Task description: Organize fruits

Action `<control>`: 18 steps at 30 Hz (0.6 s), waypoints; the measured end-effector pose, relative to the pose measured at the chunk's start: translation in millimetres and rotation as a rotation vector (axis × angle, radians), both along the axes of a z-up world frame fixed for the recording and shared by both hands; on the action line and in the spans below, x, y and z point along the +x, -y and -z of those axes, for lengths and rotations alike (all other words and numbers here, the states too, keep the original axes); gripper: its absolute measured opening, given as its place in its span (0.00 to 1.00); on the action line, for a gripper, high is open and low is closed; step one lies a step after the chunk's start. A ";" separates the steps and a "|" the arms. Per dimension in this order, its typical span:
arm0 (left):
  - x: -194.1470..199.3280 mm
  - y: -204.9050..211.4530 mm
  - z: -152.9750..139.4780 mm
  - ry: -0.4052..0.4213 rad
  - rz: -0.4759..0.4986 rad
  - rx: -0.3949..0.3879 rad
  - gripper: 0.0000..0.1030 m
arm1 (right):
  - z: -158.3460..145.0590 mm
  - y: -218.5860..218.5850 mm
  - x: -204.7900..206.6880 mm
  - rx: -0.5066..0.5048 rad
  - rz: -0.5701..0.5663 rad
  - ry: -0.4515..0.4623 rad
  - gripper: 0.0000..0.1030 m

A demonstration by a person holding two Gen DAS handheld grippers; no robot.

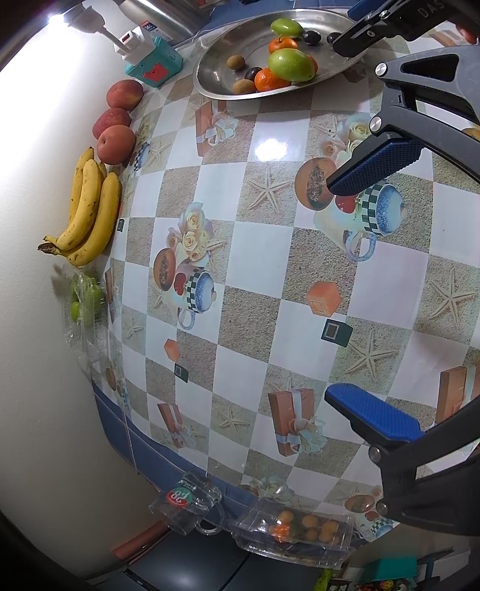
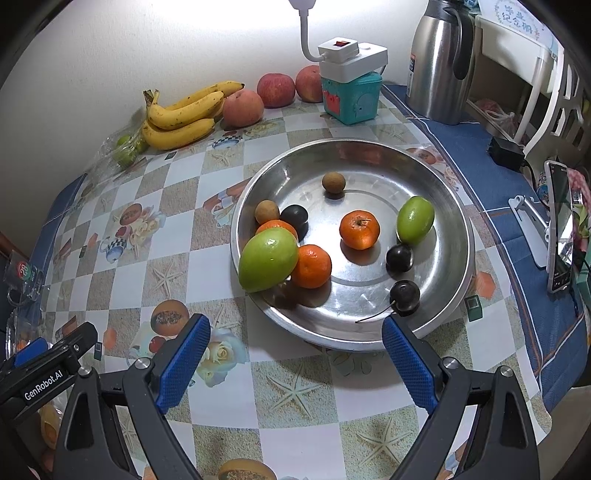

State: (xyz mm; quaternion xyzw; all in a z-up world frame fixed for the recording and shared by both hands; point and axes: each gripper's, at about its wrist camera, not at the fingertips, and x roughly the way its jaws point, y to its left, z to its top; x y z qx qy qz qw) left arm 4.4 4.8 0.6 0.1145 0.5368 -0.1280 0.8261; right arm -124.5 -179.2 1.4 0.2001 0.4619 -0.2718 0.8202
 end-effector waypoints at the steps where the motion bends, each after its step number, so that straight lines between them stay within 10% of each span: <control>1: -0.1 0.2 0.2 0.000 0.000 0.000 1.00 | 0.2 -0.2 0.1 0.000 -0.001 -0.001 0.92; 18: 0.1 0.6 0.5 0.000 -0.001 0.001 1.00 | 2.5 -0.9 0.7 0.001 -0.010 -0.009 0.92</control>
